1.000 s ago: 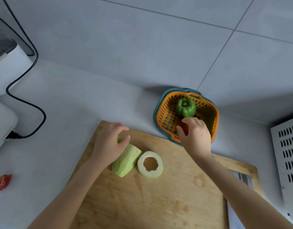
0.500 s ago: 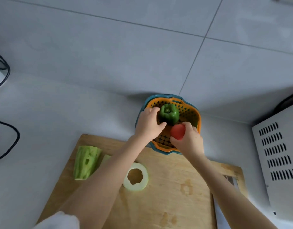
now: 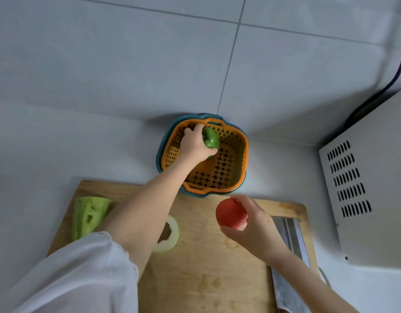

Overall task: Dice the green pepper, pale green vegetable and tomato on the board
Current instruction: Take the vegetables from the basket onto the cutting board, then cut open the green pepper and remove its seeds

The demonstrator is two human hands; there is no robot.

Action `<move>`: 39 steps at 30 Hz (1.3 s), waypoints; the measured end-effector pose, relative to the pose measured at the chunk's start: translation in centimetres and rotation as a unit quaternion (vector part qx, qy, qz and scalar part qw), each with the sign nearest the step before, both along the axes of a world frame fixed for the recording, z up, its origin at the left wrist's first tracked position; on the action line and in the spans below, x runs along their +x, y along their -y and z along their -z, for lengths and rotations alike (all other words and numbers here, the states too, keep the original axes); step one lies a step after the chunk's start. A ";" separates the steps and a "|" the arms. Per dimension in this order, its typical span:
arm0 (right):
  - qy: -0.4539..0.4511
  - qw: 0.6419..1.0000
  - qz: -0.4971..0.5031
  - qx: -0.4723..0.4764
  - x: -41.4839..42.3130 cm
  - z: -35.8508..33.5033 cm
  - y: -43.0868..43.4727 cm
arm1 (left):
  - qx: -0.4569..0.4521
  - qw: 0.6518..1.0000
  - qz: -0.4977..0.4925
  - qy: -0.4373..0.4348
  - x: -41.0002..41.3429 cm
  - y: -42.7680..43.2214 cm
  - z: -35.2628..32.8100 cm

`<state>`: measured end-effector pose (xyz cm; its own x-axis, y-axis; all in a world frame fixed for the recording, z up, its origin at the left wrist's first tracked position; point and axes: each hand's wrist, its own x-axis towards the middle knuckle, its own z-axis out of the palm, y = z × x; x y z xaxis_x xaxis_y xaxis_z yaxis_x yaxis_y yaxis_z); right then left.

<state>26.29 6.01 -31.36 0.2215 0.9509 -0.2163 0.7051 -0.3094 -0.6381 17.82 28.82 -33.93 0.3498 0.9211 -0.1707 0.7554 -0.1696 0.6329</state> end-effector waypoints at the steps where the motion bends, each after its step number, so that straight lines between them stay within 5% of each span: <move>1: 0.001 1.000 -0.004 -0.011 -0.2 0.5 0.3 | 0.015 1.000 0.005 0.014 -0.5 0.6 -0.8; 10: 0.047 0.996 -0.070 -0.015 -3.2 3.4 1.4 | -0.033 0.993 0.029 0.111 -12.5 9.0 -8.8; 22: 0.133 0.990 -0.042 -0.035 -7.2 3.7 -0.7 | -0.047 0.996 -0.074 -0.018 -28.3 18.9 -6.1; 30: 0.210 0.977 0.014 -0.022 -6.5 2.0 4.6 | -0.044 0.999 0.005 -0.018 -26.0 23.9 -4.6; 39: 0.288 0.912 0.084 -0.280 -2.7 2.5 16.6 | -0.042 0.992 0.121 0.001 -17.2 24.8 -2.9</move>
